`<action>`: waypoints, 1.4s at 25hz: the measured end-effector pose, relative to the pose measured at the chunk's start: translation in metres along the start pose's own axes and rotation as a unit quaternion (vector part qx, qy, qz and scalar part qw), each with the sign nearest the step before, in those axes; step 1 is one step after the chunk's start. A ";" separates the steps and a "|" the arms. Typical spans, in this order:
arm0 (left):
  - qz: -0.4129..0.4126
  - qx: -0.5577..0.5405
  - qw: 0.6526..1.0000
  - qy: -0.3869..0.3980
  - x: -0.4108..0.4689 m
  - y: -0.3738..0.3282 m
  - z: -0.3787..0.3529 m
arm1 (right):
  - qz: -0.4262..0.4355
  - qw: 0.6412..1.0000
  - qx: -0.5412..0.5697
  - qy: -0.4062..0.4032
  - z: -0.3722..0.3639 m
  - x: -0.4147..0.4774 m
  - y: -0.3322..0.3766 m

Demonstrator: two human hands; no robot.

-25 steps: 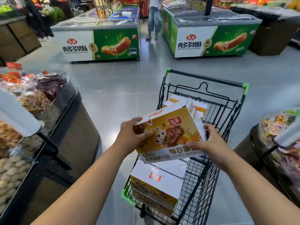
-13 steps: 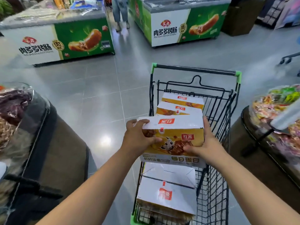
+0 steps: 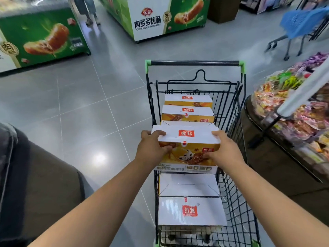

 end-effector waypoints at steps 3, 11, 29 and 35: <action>-0.005 0.033 0.999 0.023 0.007 0.002 -0.012 | -0.026 0.999 -0.018 0.017 -0.011 0.008 -0.013; -0.024 0.045 0.995 0.082 0.007 0.011 -0.042 | -0.054 0.995 -0.085 0.010 -0.032 0.021 -0.042; -0.061 0.160 0.983 0.063 -0.012 -0.016 -0.035 | -0.076 0.995 -0.071 -0.006 -0.008 -0.037 -0.060; -0.166 0.124 0.976 0.067 -0.065 -0.085 -0.049 | -0.092 0.993 -0.060 -0.044 0.050 -0.095 -0.095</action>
Point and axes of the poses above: each hand's wrist, its own x-axis towards the middle knuckle, its own z-axis out of the back of the hand, y = z × x, the point moved 4 cm from there along x, towards the middle knuckle
